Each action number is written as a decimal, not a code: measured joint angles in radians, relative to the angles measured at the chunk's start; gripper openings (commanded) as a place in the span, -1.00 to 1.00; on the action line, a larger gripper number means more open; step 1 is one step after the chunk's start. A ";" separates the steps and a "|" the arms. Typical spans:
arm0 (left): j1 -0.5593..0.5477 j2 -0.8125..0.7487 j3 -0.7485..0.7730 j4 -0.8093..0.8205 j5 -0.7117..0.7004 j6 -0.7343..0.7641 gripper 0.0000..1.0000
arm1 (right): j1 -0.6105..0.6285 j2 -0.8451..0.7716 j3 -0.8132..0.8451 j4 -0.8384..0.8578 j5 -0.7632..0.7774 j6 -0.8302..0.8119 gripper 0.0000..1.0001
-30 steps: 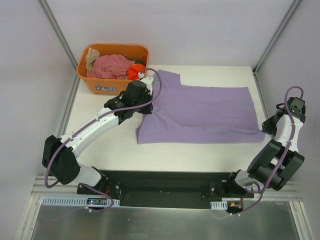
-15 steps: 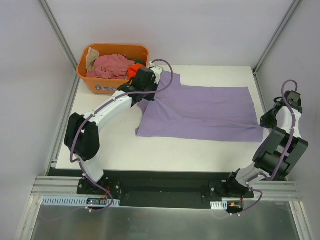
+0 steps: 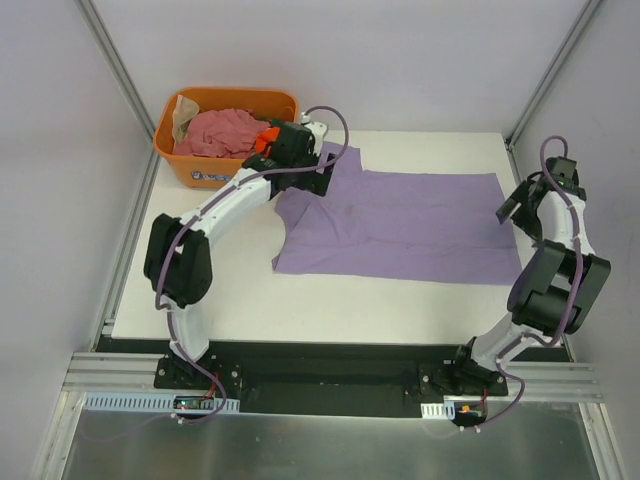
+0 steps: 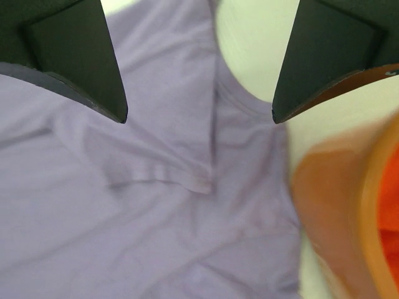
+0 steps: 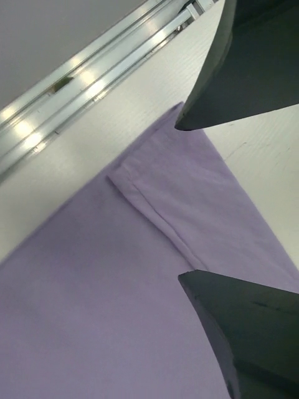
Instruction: Fold and stack the t-shirts
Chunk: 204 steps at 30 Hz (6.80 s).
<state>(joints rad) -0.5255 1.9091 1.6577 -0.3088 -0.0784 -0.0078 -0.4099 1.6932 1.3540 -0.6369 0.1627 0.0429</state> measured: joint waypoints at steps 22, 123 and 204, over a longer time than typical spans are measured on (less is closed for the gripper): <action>-0.001 -0.086 -0.520 0.109 0.345 -0.439 0.98 | 0.176 0.027 -0.290 0.067 -0.190 0.038 0.93; -0.173 -0.522 -0.923 0.024 0.068 -0.522 0.98 | 1.035 0.206 -0.042 0.145 -0.278 -0.066 0.83; -0.029 0.709 0.797 -0.497 -0.117 -0.572 -0.71 | 0.503 -0.603 -0.559 0.206 -0.185 -0.017 0.93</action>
<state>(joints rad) -0.5549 2.6179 2.4550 -0.8055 -0.1955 -0.5800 0.0929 1.0904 0.7952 -0.4305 -0.0219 0.0261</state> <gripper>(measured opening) 0.246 0.963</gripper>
